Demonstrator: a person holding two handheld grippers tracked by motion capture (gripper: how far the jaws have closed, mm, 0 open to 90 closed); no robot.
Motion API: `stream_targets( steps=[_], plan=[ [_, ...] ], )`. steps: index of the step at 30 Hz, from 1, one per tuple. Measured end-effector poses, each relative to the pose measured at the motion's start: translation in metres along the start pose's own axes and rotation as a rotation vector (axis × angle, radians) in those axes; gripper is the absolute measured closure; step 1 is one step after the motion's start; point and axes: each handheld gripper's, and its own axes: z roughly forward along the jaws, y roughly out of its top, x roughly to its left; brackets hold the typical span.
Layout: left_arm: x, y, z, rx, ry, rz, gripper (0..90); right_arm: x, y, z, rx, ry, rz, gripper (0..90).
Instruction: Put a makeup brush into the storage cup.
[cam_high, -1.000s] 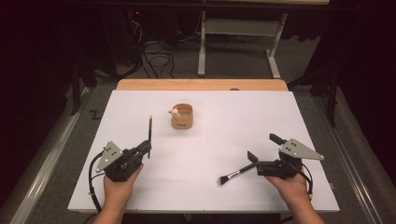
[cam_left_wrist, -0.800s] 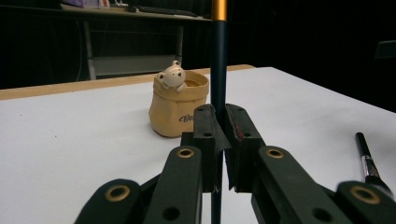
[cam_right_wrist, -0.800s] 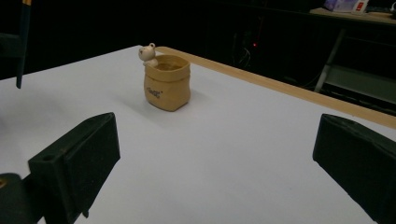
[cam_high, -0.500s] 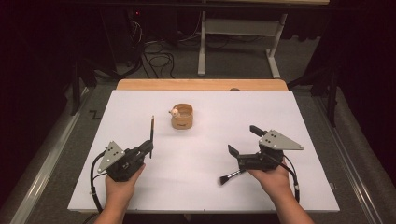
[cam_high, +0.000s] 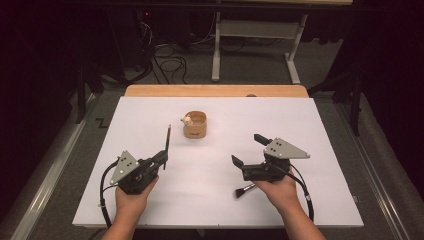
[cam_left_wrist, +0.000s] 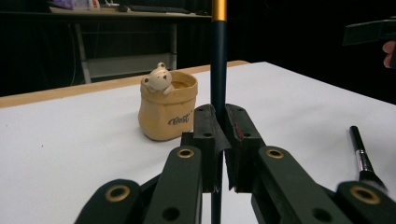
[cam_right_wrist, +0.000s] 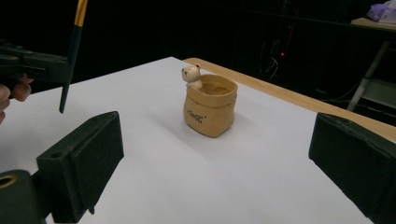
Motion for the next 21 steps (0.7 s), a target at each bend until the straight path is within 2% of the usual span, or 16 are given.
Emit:
stream_targets(
  steps=[5,9,11,14,18,21],
  plan=[
    [-0.008,0.009,0.009,0.015,-0.016,0.030,83.9,0.002,-0.001,-0.002,-0.023,0.013,0.015,4.7],
    [-0.014,0.014,0.016,0.006,-0.029,0.040,83.9,0.004,0.000,-0.004,-0.032,0.020,0.023,5.3],
    [-0.017,0.014,0.021,0.004,-0.038,0.045,83.9,0.006,-0.001,-0.005,-0.030,0.030,0.021,5.5],
    [-0.022,0.013,0.029,-0.007,-0.057,0.028,83.9,0.007,-0.002,-0.004,-0.023,0.030,0.015,6.2],
    [-0.031,0.010,0.035,-0.005,-0.080,0.044,83.9,0.008,-0.003,-0.004,-0.017,0.041,0.031,6.7],
    [-0.035,0.006,0.035,0.000,-0.091,0.046,83.9,0.010,-0.004,-0.005,-0.017,0.047,0.023,7.9]
  ],
)
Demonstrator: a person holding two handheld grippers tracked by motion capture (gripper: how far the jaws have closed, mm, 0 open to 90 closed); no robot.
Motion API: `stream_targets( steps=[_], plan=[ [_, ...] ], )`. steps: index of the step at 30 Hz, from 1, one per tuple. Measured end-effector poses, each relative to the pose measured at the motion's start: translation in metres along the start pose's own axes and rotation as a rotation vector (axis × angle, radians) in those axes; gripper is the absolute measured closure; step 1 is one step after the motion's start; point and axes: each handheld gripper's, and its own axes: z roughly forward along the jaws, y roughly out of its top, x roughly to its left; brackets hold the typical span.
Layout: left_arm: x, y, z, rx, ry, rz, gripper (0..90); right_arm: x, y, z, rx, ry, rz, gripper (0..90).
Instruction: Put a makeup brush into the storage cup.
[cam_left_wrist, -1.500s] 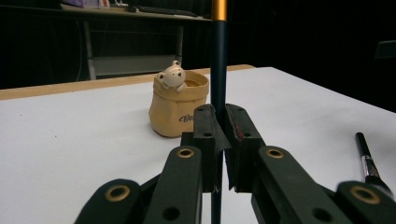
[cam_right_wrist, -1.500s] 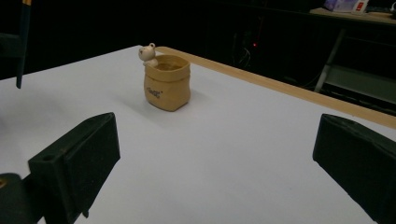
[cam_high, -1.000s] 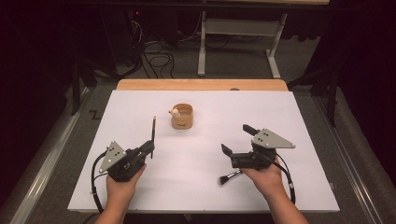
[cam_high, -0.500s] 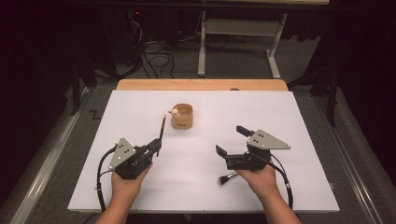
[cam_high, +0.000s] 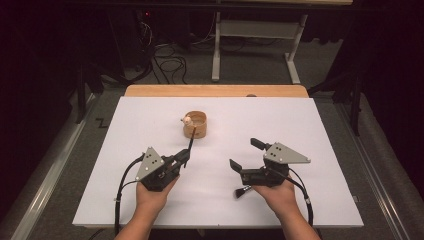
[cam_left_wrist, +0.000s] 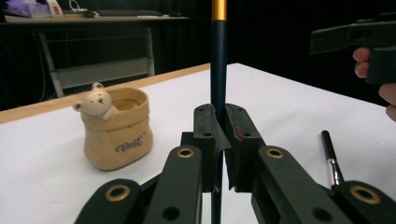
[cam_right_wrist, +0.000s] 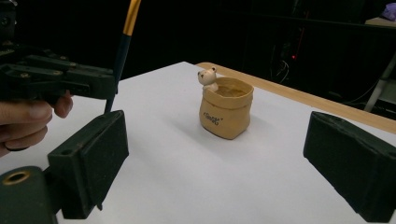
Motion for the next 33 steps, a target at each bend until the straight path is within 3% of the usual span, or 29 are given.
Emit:
stream_targets(
  steps=[12,18,21,33],
  plan=[
    [-0.016,-0.015,0.005,0.017,-0.059,-0.013,83.9,0.010,-0.005,0.004,0.010,0.041,0.005,12.1],
    [-0.030,-0.019,0.010,0.031,-0.094,0.001,83.9,0.012,-0.008,0.005,0.007,0.057,0.017,15.6],
    [-0.037,-0.022,0.013,0.042,-0.103,0.021,83.9,0.013,-0.008,0.006,0.010,0.073,0.026,16.3],
    [-0.049,-0.027,0.017,0.056,-0.129,0.022,83.9,0.016,-0.009,0.008,-0.016,0.138,0.063,25.4]
  ],
)
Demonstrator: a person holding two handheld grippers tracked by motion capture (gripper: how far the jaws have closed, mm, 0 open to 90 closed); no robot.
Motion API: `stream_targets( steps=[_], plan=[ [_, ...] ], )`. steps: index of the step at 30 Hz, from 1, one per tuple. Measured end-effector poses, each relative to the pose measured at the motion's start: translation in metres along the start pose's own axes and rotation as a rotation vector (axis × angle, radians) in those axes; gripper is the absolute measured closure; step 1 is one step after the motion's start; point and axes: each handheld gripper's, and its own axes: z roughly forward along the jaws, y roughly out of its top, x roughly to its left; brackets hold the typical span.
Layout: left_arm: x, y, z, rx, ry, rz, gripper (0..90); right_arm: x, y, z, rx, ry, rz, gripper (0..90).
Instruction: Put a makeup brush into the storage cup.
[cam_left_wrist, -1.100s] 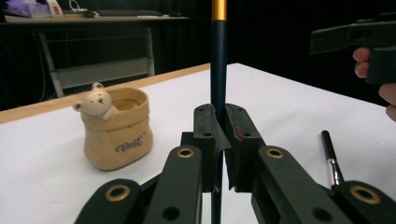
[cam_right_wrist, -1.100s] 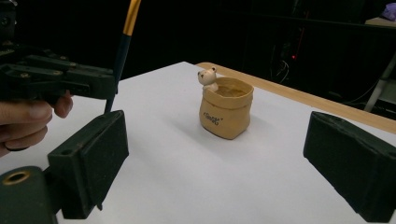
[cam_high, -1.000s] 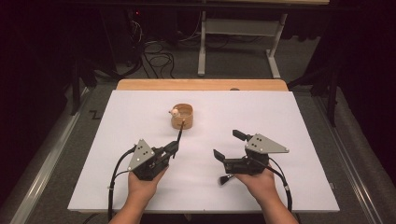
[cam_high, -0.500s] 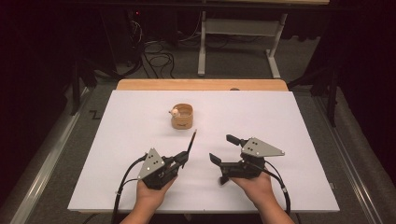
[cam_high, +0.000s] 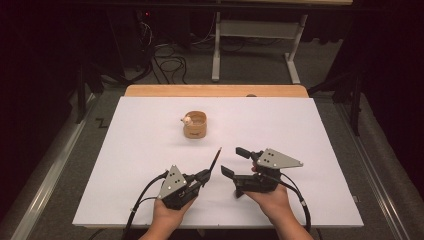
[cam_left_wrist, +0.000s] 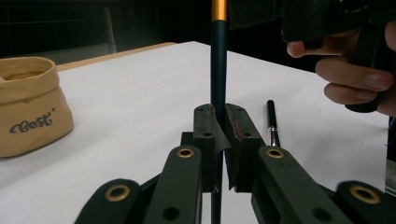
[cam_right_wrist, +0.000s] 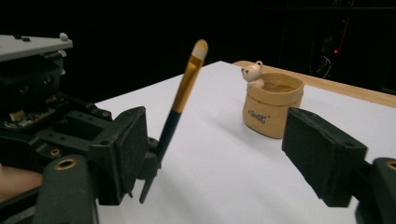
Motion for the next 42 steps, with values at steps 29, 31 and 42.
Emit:
stream_targets(
  steps=[29,31,42],
  plan=[
    [-0.012,-0.005,0.007,0.012,-0.032,0.012,83.9,0.002,-0.004,0.006,-0.022,0.099,0.117,63.4],
    [-0.013,-0.005,0.007,0.014,-0.033,0.013,83.9,0.002,-0.005,0.005,-0.024,0.095,0.124,64.2],
    [-0.013,-0.006,0.008,0.009,-0.028,0.015,83.9,-0.001,-0.008,0.007,-0.035,0.121,0.180,71.0]
  ],
)
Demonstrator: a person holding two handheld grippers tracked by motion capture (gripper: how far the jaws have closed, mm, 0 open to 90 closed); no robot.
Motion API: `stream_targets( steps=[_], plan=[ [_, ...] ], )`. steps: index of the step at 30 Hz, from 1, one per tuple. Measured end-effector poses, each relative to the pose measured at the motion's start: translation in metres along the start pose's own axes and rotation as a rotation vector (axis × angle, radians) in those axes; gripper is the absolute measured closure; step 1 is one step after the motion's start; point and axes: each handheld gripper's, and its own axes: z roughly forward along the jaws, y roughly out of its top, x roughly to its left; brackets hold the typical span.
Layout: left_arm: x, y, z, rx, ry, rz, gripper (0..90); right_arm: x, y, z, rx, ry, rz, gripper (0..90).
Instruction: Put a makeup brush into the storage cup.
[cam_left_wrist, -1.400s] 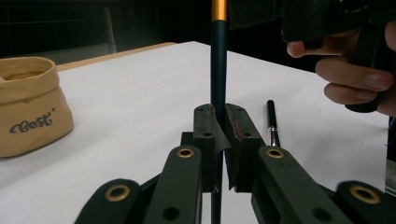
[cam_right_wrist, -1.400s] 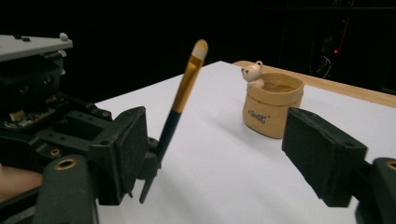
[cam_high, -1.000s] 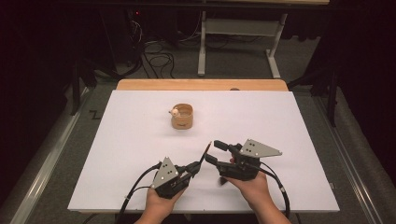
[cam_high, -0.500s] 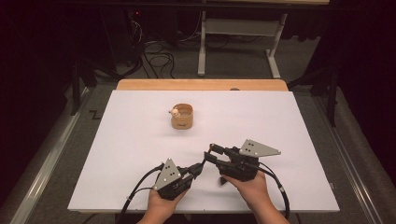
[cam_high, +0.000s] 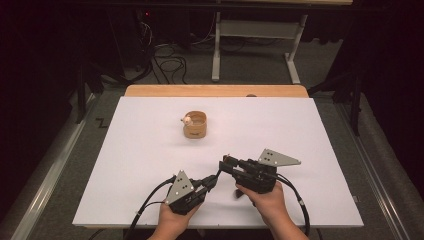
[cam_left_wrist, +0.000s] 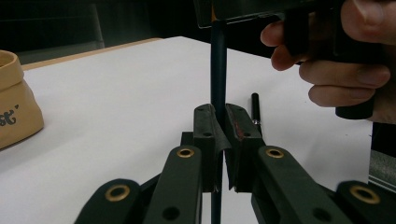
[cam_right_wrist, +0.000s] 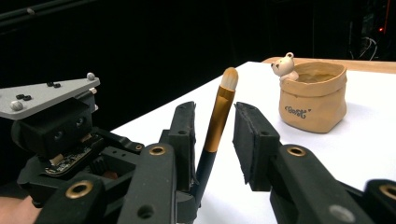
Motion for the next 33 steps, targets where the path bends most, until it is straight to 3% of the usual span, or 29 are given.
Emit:
stream_targets(
  steps=[23,33],
  plan=[
    [-0.0003,-0.0022,0.0024,0.010,0.003,0.005,83.9,-0.0024,-0.0022,0.0003,0.005,0.023,0.031,84.6],
    [0.0005,-0.0022,0.0028,0.013,-0.003,-0.001,83.9,-0.0006,-0.0024,0.0009,0.004,0.026,0.028,85.4]
  ],
)
